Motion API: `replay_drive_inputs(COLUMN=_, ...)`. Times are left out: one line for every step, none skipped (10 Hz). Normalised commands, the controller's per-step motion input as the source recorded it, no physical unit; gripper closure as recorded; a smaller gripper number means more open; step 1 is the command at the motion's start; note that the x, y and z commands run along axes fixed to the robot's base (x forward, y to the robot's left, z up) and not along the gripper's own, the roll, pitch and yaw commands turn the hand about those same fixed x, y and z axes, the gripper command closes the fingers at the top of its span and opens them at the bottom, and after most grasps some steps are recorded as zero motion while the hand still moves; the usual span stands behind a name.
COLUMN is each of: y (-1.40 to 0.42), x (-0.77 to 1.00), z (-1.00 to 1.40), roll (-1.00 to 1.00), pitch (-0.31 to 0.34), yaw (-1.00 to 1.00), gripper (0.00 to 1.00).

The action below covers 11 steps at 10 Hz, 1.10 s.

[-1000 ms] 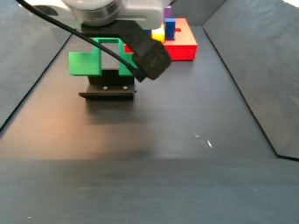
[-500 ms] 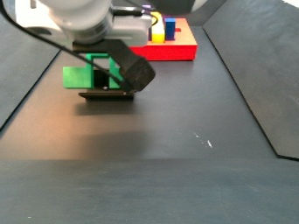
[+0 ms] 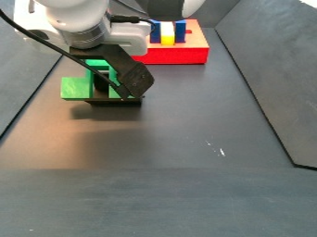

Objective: Pick up the green object. Move up. Place the green object on the fixture. Regrasp the green object. Move to above the board. Insert the green object.
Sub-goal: Place the green object on the fixture, then regrasp the green object.

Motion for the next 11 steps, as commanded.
replay_drive_inputs(y=0.07, x=-0.19, z=0.00, roll=-0.05, pitch=0.000, yaw=-0.21, gripper=1.00)
replay_drive_inputs(y=0.05, x=-0.20, z=0.00, roll=-0.05, pitch=0.000, yaw=-0.24, gripper=1.00)
replay_drive_inputs(y=0.00, x=-0.10, z=0.00, roll=0.00, pitch=0.000, yaw=-0.17, gripper=1.00)
replay_drive_inputs(y=0.00, x=-0.01, z=0.00, roll=0.00, pitch=0.000, yaw=-0.08, gripper=1.00)
replay_drive_inputs(y=0.00, x=0.00, z=0.00, roll=0.08, pitch=0.000, yaw=-0.02, gripper=1.00)
replay_drive_inputs(y=0.00, x=0.00, z=0.00, roll=0.01, pitch=0.000, yaw=0.00, gripper=1.00)
replay_drive_inputs(y=0.00, x=0.00, z=0.00, roll=0.08, pitch=0.000, yaw=0.00, gripper=1.00)
replay_drive_inputs(y=0.00, x=0.00, z=0.00, roll=0.07, pitch=0.000, yaw=0.00, gripper=1.00)
replay_drive_inputs(y=0.00, x=0.00, z=0.00, roll=0.00, pitch=0.000, yaw=0.00, gripper=0.00)
replay_drive_inputs(y=-0.01, x=0.00, z=-0.07, roll=0.00, pitch=0.094, yaw=0.00, gripper=0.00)
replay_drive_inputs(y=-0.02, x=0.01, z=-0.07, roll=0.00, pitch=0.109, yaw=0.00, gripper=0.00)
